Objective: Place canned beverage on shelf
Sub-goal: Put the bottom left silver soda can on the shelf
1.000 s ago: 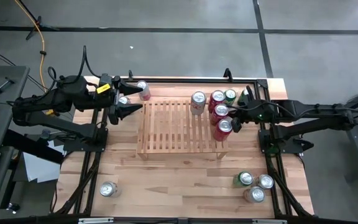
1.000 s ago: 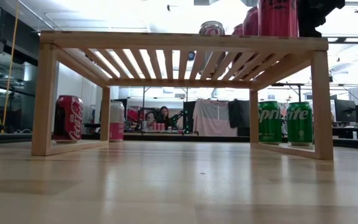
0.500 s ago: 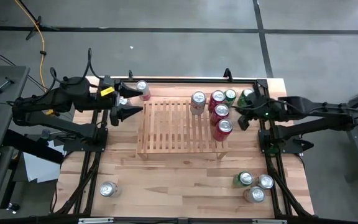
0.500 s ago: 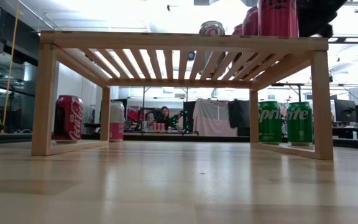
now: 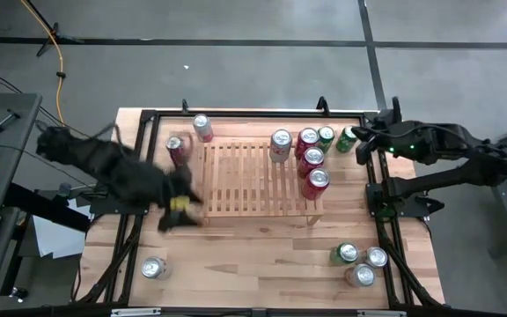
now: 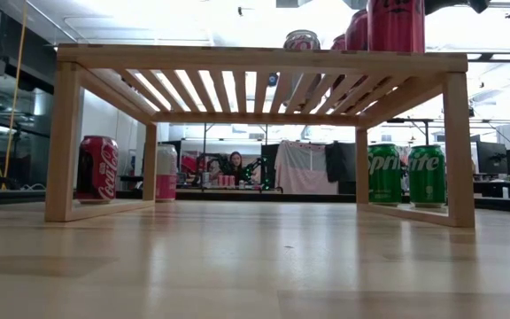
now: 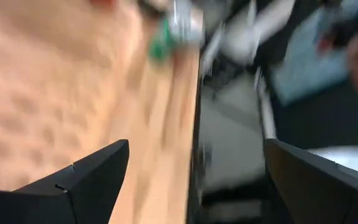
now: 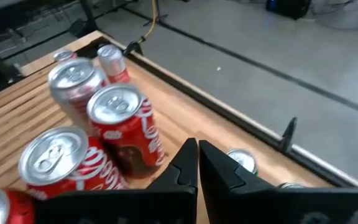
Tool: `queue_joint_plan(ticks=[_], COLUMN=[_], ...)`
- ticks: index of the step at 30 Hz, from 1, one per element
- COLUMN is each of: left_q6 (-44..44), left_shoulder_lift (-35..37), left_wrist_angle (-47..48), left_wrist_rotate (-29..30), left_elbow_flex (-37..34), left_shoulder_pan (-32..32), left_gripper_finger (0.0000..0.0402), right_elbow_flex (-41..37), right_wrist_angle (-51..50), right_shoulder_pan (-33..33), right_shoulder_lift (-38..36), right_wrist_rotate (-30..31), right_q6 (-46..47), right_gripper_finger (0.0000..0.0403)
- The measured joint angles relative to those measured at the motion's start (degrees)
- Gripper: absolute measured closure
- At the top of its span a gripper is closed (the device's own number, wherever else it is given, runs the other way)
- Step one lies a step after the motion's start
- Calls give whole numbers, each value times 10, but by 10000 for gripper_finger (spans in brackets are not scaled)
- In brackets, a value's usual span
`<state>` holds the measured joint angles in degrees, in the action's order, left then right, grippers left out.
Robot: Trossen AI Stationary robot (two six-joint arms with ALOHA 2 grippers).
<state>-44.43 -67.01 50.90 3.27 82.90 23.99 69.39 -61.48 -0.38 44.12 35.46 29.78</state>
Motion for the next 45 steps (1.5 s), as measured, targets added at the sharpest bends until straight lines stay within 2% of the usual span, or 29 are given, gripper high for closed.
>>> queue_joint_plan(ticks=[3, 6, 10, 13, 15, 17, 19, 23, 30, 37, 45], left_q6=[-75, -164, -343, -478, -545, -575, -564, -472, -399, -380, -365], left_shoulder_lift=[-61, -104, -140, -152, -153, -156, -163, -187, -230, -245, -246], left_wrist_angle=[102, 162, 228, 225, 233, 238, 239, 249, 254, 248, 147], left_wrist_rotate=[7, 34, 45, 43, 62, 70, 53, 17, 38, 63, 47], left_elbow_flex=[54, 64, 30, -6, -21, -37, -50, -55, -55, -68, -137], left_shoulder_pan=[85, 172, 296, 381, 418, 437, 440, 430, 424, 424, 416], left_gripper_finger=[37, 37, 37, 37, 37, 37, 37, 37, 37, 37, 37], right_elbow_flex=[0, 0, 0, 0, 0, 0, 0, 0, 0, 0, 0], right_wrist_angle=[-4, -11, -18, -24, -31, -40, -45, -63, -70, -70, -70], right_shoulder_pan=[0, 0, 0, 0, 0, 0, 0, 0, 0, 0, 0], right_shoulder_lift=[0, 0, 1, 1, 1, 1, 1, 1, 1, 1, 1], right_wrist_rotate=[19, 26, 32, 35, 35, 35, 35, 35, 35, 36, 36], right_q6=[-2, -3, -3, -7, -9, -9, -9, 2, 4, 3, 4], right_gripper_finger=[403, 403, 403, 403, 403, 403, 403, 403, 403, 403, 403])
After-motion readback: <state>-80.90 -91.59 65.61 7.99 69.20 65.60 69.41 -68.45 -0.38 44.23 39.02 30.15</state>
